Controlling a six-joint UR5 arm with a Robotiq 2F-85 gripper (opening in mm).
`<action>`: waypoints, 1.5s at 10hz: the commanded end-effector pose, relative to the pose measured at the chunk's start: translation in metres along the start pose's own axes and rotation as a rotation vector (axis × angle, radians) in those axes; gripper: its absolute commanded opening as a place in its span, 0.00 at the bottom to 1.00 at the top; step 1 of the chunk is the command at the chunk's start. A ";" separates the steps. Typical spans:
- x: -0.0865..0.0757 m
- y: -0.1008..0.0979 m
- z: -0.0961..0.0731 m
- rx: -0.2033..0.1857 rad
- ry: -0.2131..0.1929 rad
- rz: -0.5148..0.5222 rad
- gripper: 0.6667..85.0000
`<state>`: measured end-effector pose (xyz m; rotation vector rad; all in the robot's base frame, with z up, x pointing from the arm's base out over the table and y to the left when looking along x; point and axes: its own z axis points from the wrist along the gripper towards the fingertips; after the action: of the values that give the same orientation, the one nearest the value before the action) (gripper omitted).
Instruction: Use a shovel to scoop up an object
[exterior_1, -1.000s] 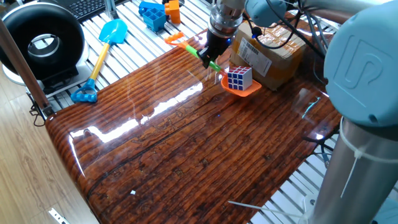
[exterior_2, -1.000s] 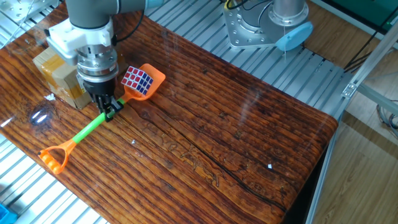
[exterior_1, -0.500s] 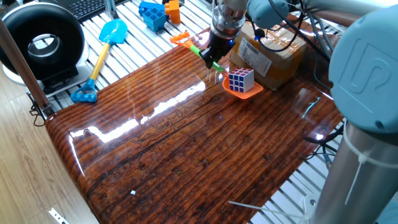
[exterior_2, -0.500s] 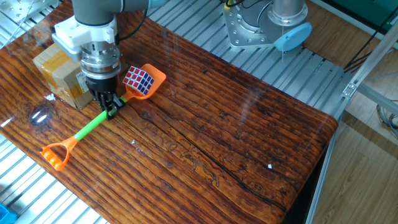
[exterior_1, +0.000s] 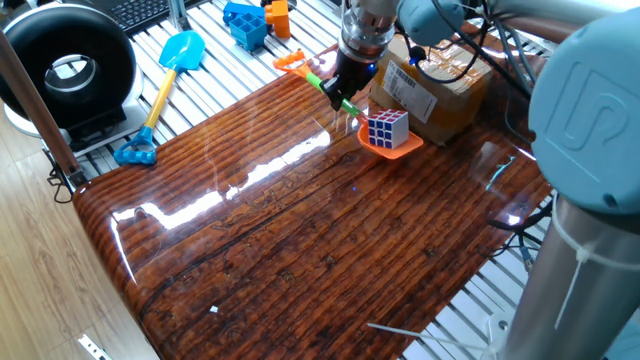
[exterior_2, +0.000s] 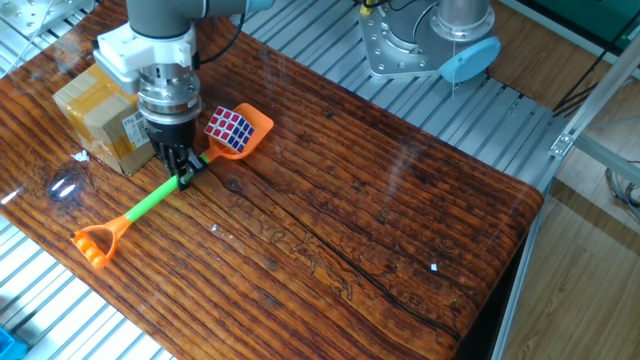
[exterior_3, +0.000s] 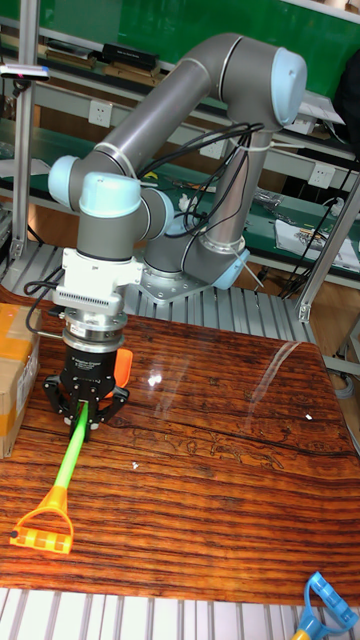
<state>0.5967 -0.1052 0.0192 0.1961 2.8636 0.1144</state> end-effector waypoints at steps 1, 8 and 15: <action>0.002 0.006 0.001 -0.017 -0.015 0.011 0.00; 0.005 0.016 0.009 -0.021 -0.036 0.008 0.00; 0.010 0.007 0.009 0.014 -0.013 0.017 0.00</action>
<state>0.5896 -0.0951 0.0077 0.2101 2.8525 0.0921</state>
